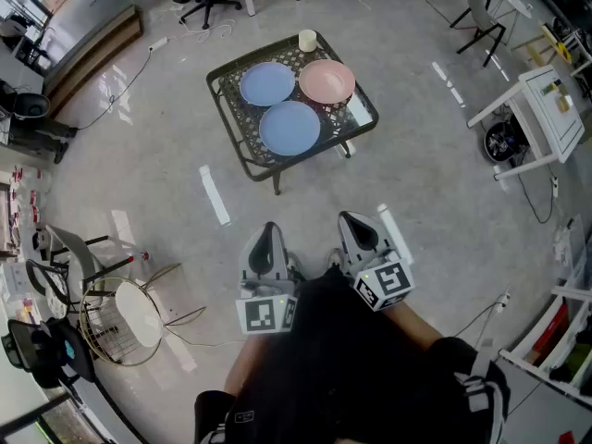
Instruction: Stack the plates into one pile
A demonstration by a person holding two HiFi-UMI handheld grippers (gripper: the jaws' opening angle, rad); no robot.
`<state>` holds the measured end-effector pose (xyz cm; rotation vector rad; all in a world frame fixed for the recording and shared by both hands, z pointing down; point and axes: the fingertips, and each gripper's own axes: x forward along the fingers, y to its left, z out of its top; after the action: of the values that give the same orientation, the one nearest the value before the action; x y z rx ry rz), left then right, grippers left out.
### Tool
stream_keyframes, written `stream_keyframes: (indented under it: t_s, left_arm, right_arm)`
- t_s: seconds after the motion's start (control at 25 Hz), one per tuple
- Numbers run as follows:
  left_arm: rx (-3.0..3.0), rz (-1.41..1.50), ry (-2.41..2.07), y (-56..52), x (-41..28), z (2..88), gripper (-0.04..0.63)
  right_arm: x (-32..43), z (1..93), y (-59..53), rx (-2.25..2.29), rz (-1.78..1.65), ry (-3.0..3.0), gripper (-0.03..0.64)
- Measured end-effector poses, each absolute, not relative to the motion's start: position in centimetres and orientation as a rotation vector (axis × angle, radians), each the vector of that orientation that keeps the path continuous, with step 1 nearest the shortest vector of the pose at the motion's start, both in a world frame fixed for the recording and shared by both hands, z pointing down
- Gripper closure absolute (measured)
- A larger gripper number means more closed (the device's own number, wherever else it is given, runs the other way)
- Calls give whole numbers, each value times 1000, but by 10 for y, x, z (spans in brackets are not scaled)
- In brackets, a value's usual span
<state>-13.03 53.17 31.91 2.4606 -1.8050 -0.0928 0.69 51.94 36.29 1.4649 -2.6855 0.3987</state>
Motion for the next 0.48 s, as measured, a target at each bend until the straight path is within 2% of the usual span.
stream_keyframes:
  t_s: [0.48]
  left_arm:
    - [2418,-70,-1862,539,-93,324,580]
  right_arm:
    - [44,368,523,1406,417,-2719,609]
